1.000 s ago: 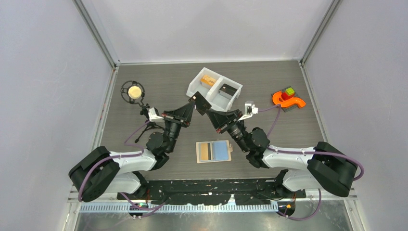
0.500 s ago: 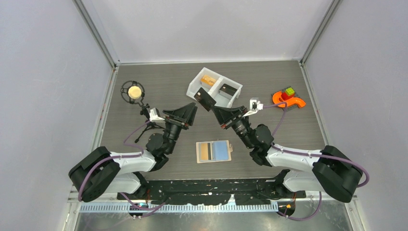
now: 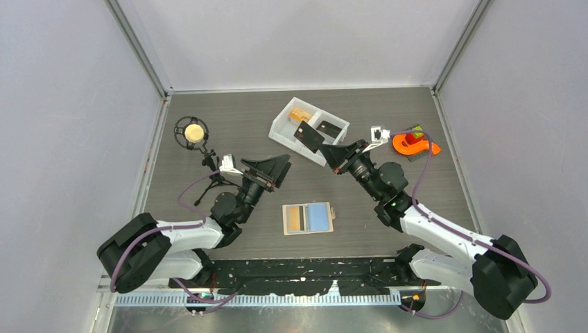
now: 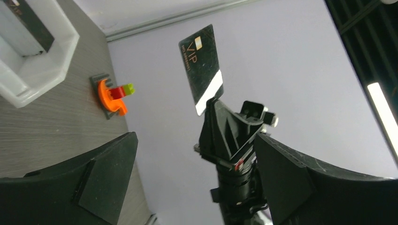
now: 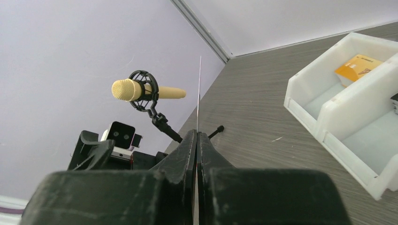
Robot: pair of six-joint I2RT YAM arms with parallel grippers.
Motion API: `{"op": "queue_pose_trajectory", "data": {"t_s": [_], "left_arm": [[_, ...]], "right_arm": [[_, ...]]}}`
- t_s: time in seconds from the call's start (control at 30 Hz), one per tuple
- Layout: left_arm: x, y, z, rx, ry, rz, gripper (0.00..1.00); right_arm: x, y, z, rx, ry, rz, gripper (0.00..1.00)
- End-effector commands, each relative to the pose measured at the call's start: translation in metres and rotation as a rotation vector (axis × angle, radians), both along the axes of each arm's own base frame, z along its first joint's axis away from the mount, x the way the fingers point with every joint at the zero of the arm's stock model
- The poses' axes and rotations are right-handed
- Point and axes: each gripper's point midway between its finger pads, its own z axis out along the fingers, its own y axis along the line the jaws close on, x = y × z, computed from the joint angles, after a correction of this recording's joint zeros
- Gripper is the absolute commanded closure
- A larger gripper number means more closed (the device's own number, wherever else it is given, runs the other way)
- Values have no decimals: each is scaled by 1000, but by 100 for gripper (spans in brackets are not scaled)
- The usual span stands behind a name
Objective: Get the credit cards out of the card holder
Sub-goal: Place the credit card in the storage box.
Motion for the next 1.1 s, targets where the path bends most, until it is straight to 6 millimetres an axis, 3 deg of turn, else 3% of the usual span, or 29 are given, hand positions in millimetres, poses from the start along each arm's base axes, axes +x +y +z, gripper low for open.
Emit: {"op": "queue_pose_trajectory", "data": {"t_s": [0.0,0.2,0.5,0.53,0.73,0.93,1.07], "left_arm": [[-6,-8,-12,179,-15,-25,0],[-14,0,-29,508,-1,-27,0],[-37,76,-22,903,-36,107,0],[-42,83,-24,956,-43,104,0],[-60,123,-2,1205,-134,118,0],[-72,154,0,1470,-208,92,0],[-67,167,-7,1515,-212,157,0]], "right_arm": [[5,-11,12,-62,28,11,95],[31,-35,-7,-113,164,-18,95],[86,-56,-33,-154,337,-28,95],[95,-61,-44,-156,372,-42,95],[137,-68,-75,-151,505,-60,95],[176,-67,-107,-129,611,-73,95],[193,-68,-126,-113,665,-104,95]]}}
